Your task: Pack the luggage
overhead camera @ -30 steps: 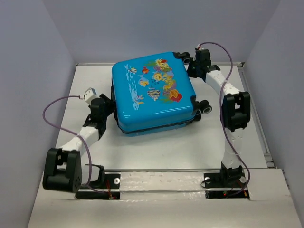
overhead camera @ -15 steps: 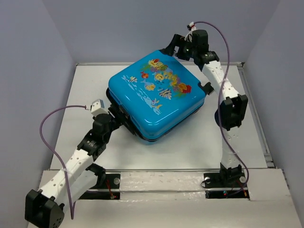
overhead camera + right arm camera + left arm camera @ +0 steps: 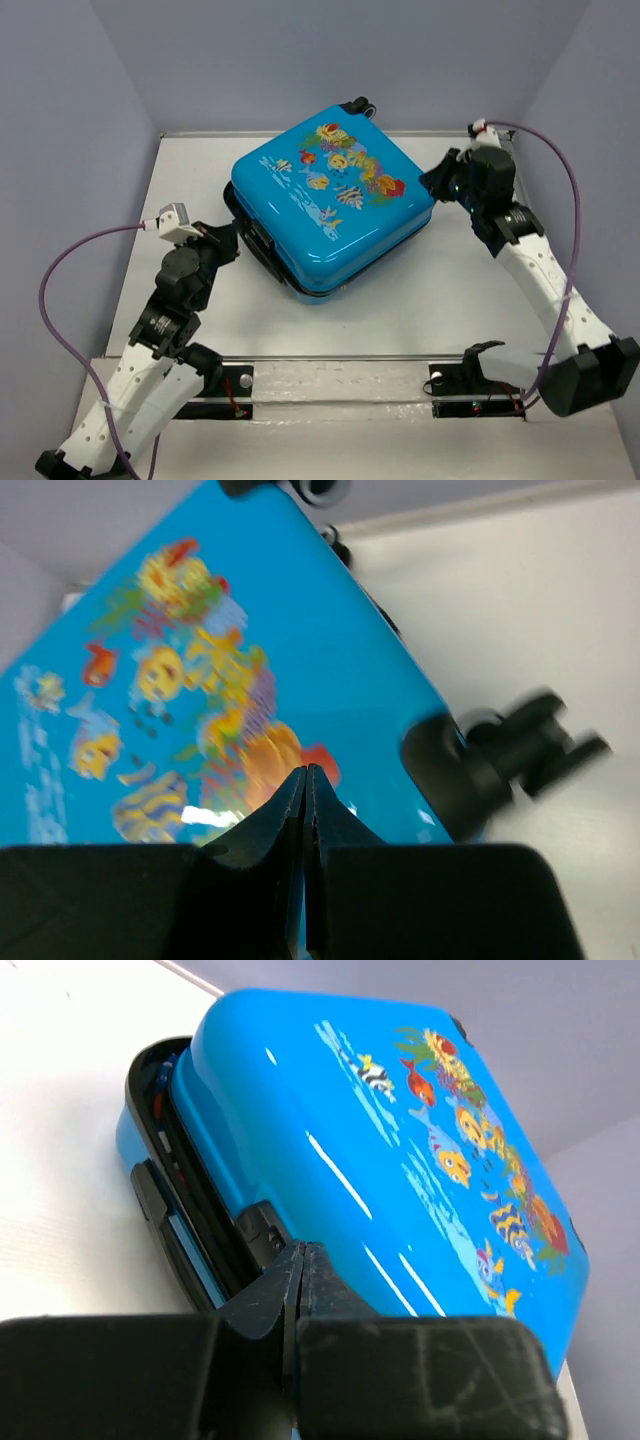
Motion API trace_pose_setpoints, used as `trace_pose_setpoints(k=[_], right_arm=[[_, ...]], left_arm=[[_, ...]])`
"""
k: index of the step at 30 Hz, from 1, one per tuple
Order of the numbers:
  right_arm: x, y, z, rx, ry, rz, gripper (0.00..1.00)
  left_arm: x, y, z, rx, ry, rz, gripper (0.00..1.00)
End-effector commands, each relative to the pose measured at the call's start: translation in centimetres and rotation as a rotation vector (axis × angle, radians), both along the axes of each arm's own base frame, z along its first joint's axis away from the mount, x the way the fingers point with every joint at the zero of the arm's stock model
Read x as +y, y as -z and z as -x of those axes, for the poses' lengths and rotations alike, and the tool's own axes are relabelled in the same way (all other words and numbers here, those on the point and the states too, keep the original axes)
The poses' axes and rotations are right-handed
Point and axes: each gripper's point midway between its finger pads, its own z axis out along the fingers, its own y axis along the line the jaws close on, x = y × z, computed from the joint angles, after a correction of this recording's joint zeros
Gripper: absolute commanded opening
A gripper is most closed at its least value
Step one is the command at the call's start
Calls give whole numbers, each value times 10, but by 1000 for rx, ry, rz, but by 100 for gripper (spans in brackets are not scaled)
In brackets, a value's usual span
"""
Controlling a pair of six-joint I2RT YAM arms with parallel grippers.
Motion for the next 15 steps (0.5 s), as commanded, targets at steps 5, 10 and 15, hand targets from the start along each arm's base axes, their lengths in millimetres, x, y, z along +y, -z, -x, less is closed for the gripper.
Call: trace_pose_setpoints(k=[5, 10, 15], right_arm=[[-96, 117, 66, 201, 419, 140, 7], [-90, 142, 55, 253, 379, 124, 7], [-74, 137, 8, 202, 295, 149, 7]], left_arm=[[-14, 79, 26, 230, 82, 23, 6], [-28, 121, 28, 358, 129, 33, 6], [-48, 146, 27, 371, 217, 65, 6]])
